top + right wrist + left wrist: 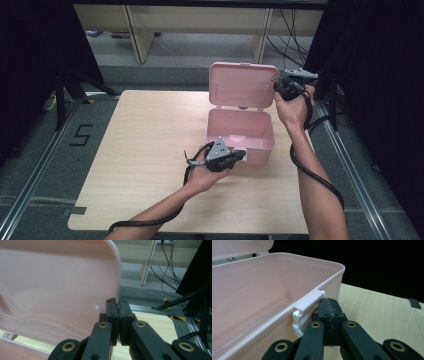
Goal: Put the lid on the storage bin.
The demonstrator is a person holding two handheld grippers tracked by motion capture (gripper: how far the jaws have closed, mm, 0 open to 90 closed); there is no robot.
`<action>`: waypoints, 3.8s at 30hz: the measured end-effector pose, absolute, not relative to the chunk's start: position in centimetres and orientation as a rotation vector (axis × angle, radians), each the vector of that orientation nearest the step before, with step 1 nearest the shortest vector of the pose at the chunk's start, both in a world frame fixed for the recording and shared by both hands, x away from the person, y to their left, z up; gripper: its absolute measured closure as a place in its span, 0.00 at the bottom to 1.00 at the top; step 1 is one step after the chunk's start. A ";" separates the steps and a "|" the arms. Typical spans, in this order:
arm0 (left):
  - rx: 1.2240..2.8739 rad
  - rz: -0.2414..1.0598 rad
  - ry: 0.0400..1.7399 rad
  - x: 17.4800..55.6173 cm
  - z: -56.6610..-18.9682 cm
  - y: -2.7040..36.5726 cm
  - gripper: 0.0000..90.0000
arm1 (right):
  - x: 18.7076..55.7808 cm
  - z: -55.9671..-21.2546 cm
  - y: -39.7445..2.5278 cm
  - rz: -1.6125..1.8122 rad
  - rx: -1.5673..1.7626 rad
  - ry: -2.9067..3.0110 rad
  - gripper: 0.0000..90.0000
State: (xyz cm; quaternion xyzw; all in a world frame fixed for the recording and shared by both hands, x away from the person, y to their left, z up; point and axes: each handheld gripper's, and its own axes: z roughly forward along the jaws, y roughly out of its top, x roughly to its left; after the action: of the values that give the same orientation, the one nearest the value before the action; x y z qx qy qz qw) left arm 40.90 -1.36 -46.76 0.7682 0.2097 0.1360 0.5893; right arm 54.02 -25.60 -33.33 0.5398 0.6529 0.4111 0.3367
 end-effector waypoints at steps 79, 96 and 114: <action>1.782 0.308 0.474 40.9 -46.9 -1.7 1.00 | 49.5 -35.4 -25.3 1.134 1.257 1.606 0.99; 1.778 0.299 0.488 40.9 -47.0 -1.6 1.00 | 49.4 -35.5 -25.4 1.131 1.238 1.607 0.99; 1.770 0.300 0.494 40.8 -47.0 -1.6 1.00 | 48.7 -35.7 -25.2 1.126 1.231 1.599 0.99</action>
State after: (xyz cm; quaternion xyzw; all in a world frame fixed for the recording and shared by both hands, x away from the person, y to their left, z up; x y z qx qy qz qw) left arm 40.83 -1.63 -47.03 0.7627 0.2128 0.1294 0.5969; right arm 48.73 -25.23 -35.74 0.4874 0.6333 0.4457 0.4035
